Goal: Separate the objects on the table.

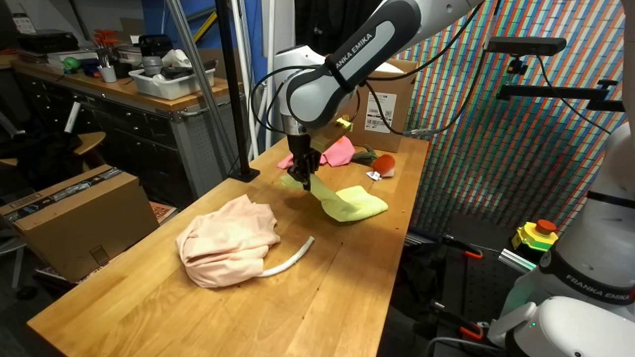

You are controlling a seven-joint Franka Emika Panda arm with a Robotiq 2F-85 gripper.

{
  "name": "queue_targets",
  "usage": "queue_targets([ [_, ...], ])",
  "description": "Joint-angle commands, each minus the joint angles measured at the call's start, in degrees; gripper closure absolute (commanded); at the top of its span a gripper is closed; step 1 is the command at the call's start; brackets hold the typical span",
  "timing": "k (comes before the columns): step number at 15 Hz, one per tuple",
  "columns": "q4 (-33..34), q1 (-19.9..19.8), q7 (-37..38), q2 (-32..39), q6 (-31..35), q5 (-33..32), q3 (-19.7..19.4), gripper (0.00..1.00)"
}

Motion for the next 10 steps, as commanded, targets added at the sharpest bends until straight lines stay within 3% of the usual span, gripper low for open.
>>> queue_targets([
  [1, -6.1, 1.2, 3.6, -5.7, 2.8, -0.3, -1.0, 0.86],
  [10, -15.8, 1.8, 12.4, -13.1, 5.0, -1.3, -2.0, 0.86],
])
